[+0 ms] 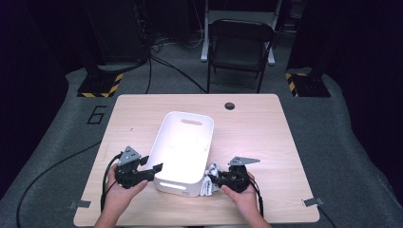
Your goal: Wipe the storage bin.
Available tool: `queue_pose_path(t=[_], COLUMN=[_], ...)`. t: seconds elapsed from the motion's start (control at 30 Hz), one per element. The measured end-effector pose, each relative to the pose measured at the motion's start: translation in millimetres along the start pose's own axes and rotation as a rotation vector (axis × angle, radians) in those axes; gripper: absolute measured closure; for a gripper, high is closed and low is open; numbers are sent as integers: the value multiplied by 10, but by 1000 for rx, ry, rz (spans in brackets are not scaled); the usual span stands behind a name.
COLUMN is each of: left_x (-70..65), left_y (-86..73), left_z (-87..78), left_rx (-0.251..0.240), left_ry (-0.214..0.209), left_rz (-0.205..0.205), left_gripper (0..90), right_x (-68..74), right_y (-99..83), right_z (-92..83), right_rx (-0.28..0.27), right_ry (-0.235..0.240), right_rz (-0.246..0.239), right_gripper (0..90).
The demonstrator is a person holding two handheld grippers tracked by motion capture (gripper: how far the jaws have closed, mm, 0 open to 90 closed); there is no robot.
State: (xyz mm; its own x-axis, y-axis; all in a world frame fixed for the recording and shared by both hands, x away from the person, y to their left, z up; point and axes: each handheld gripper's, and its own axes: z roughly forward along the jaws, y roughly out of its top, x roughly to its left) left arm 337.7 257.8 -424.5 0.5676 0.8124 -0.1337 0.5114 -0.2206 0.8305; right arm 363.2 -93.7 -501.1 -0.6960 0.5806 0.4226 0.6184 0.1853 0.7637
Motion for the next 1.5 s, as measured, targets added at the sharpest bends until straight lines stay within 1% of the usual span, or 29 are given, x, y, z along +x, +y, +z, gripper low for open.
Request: queue_pose_path(t=[0.03,0.07,0.13,0.2,0.23,0.3,0.37,0.47,0.53,0.63,0.67,0.7,0.73,0.83,0.87,0.97,1.0,1.03,1.07,1.1,1.17,1.2,1.27,1.3,1.37,1.4,1.5], left_x=[1,-2,1,-1,-4,-7,-12,-18,-27,-56,-66,-71,-77,-93,-94,-94,-97,-109,-119,-134,-138,-133,-124,-126,-128,-128,-121], left_y=[-1,-6,-6,-6,-5,-3,-3,2,-1,8,12,18,21,17,15,14,16,16,19,19,28,28,25,23,26,28,24], left_z=[3,12,11,12,13,14,11,2,7,3,2,-4,-2,10,11,10,13,18,20,25,13,9,8,10,3,0,-3], left_rx=[-1,-13,-9,-9,-9,-8,-5,7,-1,10,15,27,27,16,14,22,25,25,29,26,40,40,34,26,25,18,7], left_ry=[-1,6,1,2,3,4,3,-1,3,4,6,-4,-4,-1,-4,-13,-13,-13,-14,-1,1,-3,-14,-8,-13,-10,-10], left_rz=[-1,-3,-3,-3,-3,2,5,5,4,6,7,7,10,3,1,7,13,6,8,15,23,13,0,-4,-15,-14,-28], left_gripper=[422,418,415,413,412,411,413,426,429,430,430,430,430,428,427,427,427,428,429,433,457,462,463,462,456,454,444], right_x=[14,25,46,100,111,169,208,222,196,161,157,157,159,192,213,281,299,315,321,326,304,287,255,239,190,166,83], right_y=[-12,-20,-33,-49,-52,-51,-36,0,28,82,103,123,143,199,215,221,207,188,172,155,122,118,131,143,179,200,240], right_z=[3,-7,-12,-34,-44,-79,-110,-155,-174,-206,-228,-251,-275,-365,-393,-451,-463,-471,-473,-467,-427,-414,-397,-387,-369,-360,-318], right_rx=[1,15,11,11,8,6,-9,-55,-75,-113,-118,-130,-141,-180,-191,-192,-190,-190,-194,-197,-204,-201,-195,-199,-207,-209,-218], right_ry=[-4,-2,1,13,19,37,42,49,42,30,28,25,27,37,43,40,43,39,41,43,43,43,29,24,6,-6,-13], right_rz=[-3,-11,-27,-18,-33,-42,-51,-64,-61,-45,-49,-49,-48,-54,-66,-89,-88,-85,-91,-85,-69,-61,-60,-57,-55,-46,-30], right_gripper=[662,662,660,658,658,658,659,658,658,658,658,658,658,657,657,657,657,655,655,656,657,656,656,656,656,657,656])
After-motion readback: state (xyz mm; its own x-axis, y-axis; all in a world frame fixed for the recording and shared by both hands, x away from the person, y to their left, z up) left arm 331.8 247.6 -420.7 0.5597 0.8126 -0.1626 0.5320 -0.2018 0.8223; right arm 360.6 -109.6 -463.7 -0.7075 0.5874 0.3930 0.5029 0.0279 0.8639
